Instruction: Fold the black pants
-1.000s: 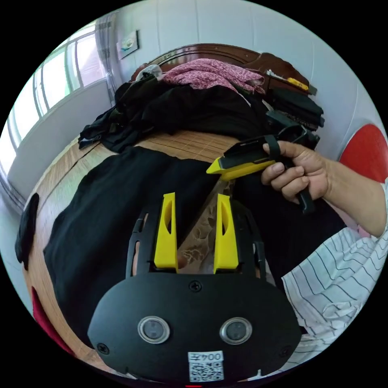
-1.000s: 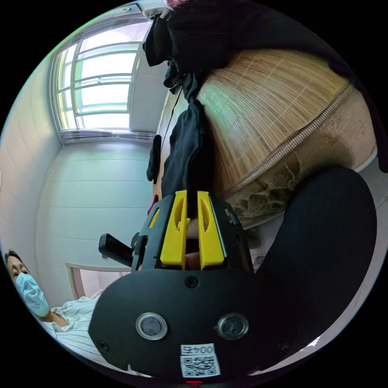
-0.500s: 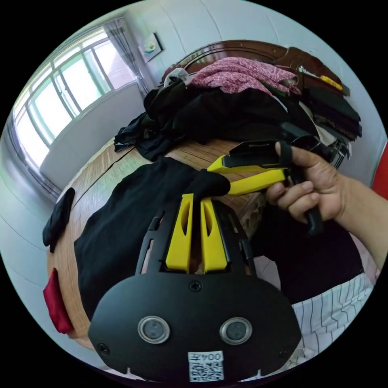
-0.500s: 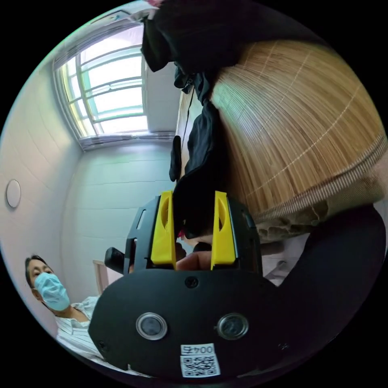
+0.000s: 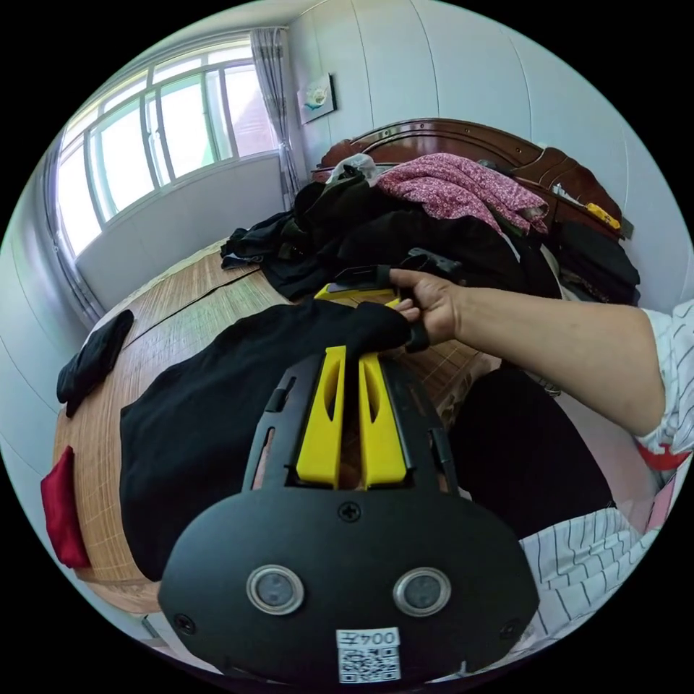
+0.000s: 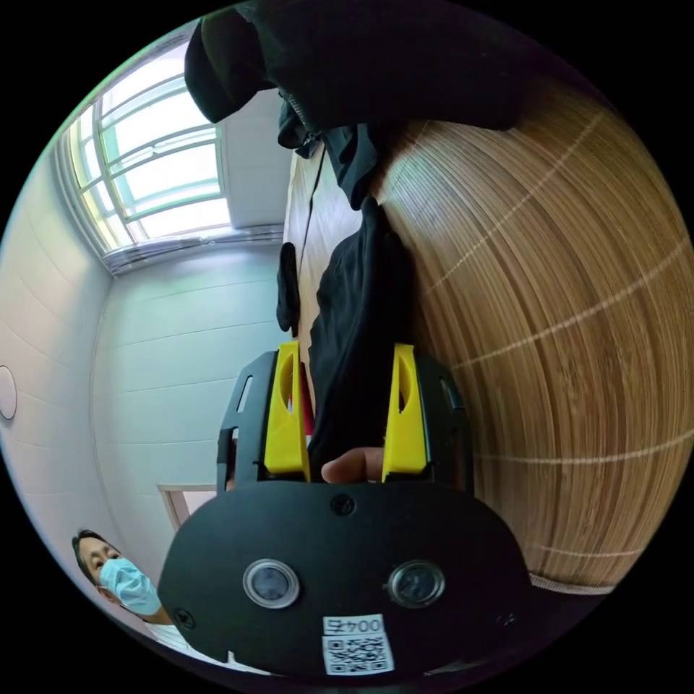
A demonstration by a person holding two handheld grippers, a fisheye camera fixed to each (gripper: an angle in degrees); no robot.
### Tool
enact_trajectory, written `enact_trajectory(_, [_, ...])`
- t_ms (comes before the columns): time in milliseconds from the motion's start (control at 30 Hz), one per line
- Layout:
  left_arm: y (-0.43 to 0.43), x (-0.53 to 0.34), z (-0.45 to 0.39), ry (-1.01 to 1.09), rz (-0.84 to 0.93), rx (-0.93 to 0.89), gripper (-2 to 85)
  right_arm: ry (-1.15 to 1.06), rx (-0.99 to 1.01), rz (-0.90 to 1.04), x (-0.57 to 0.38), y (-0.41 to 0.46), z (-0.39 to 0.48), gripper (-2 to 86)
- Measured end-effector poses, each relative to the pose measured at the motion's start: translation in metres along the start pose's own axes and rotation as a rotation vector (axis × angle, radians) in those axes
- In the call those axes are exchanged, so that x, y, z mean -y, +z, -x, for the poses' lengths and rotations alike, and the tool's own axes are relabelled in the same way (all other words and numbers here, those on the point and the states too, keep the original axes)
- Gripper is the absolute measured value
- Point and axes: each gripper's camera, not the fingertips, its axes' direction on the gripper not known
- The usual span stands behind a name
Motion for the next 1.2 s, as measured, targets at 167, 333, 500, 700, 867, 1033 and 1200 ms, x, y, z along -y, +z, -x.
enact_trajectory(167, [-0.031,0.01,0.014,-0.027,-0.011,-0.024,1.4,0.011,-0.078,0.062,0.031,0.039,0.007,9.0])
enact_trajectory(333, [-0.073,0.018,0.052,-0.167,-0.05,-0.099,1.3,-0.011,-0.054,0.018,0.031,0.055,0.049,5.6])
enact_trajectory(500, [-0.147,0.015,0.113,-0.374,-0.155,-0.138,1.4,-0.112,-0.105,-0.008,0.011,0.091,0.14,5.2])
enact_trajectory(700, [-0.248,-0.015,0.2,-0.601,-0.3,-0.195,1.6,-0.335,-0.241,0.053,-0.034,0.191,0.283,5.4])
enact_trajectory(867, [-0.306,-0.072,0.287,-0.941,-0.392,-0.303,1.6,-0.474,-0.457,0.12,-0.081,0.334,0.362,5.2])
enact_trajectory(1033, [-0.336,-0.113,0.343,-1.104,-0.399,-0.309,1.6,-0.517,-0.654,0.184,-0.115,0.47,0.372,4.9])
enact_trajectory(1200, [-0.351,-0.147,0.385,-1.302,-0.367,-0.378,1.8,-0.502,-0.786,0.214,-0.14,0.561,0.356,4.6])
